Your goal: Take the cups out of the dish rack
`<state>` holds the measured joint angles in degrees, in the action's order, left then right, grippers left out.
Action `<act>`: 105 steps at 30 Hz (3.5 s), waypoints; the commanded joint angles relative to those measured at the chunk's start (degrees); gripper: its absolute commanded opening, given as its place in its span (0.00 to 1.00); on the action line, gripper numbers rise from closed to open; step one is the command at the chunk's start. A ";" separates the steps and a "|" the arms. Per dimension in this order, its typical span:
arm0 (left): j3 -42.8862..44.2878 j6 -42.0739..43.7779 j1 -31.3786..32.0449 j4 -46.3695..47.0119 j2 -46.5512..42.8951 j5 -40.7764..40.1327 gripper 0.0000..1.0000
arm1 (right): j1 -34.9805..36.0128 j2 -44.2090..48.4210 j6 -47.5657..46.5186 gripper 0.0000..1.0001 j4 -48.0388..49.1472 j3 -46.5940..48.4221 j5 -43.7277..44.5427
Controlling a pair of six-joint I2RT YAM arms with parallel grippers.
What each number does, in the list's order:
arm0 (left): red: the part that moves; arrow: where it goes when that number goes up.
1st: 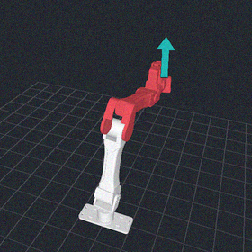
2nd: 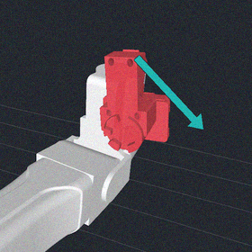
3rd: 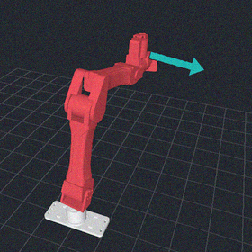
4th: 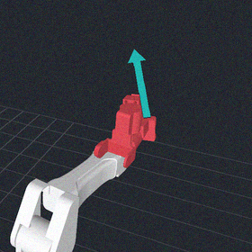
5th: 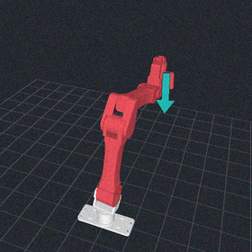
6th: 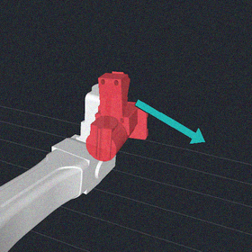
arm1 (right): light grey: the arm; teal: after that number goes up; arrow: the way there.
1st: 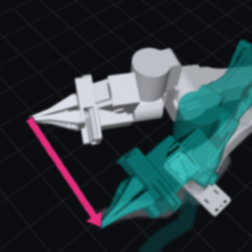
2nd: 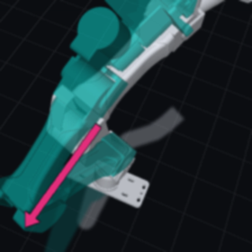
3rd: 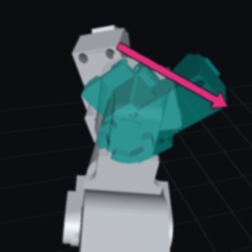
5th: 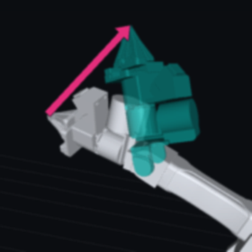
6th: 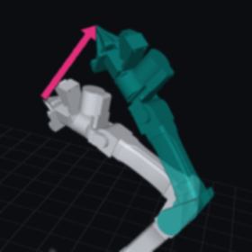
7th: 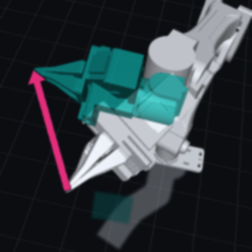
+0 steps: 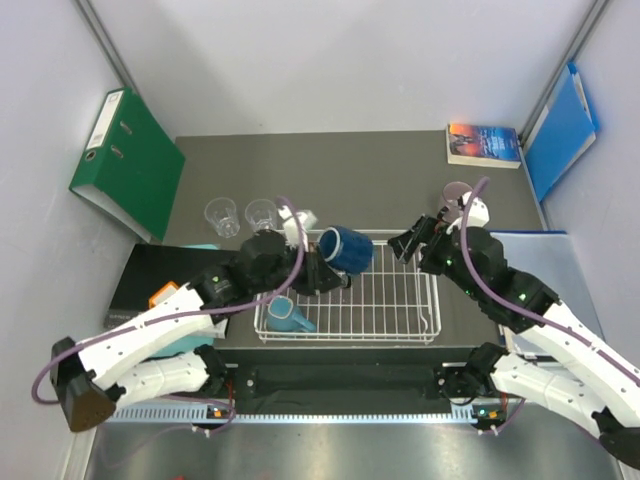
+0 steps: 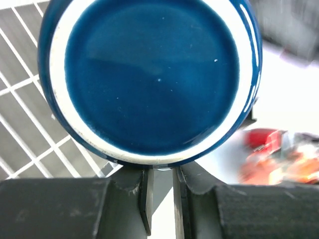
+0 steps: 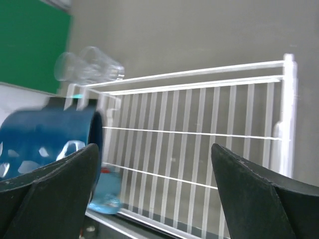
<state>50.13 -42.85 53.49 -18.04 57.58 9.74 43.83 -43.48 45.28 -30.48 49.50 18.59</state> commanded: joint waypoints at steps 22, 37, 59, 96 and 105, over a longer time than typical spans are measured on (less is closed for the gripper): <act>-8.73 -23.95 -11.31 52.41 7.72 32.54 0.00 | 0.81 -3.17 4.56 0.80 35.04 -4.15 -26.41; -5.92 -18.86 -11.31 41.35 10.44 32.02 0.17 | 0.81 -5.92 4.82 0.00 35.15 -2.56 -28.26; 4.54 -10.15 -15.44 -3.03 8.86 -3.83 0.99 | -10.41 -34.62 -15.39 0.00 -13.10 40.10 10.69; 6.47 -8.92 -15.53 -12.54 13.69 -14.40 0.99 | -25.73 -82.29 -13.37 0.00 -17.51 64.42 -4.96; 6.65 -8.83 -15.53 -12.10 15.89 -13.43 0.99 | -25.73 -80.80 -12.93 0.00 -14.79 56.24 -6.11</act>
<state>54.74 -52.34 38.20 -30.55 72.71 -3.70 18.59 -126.87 31.73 -48.56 107.50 12.38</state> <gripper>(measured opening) 0.987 0.155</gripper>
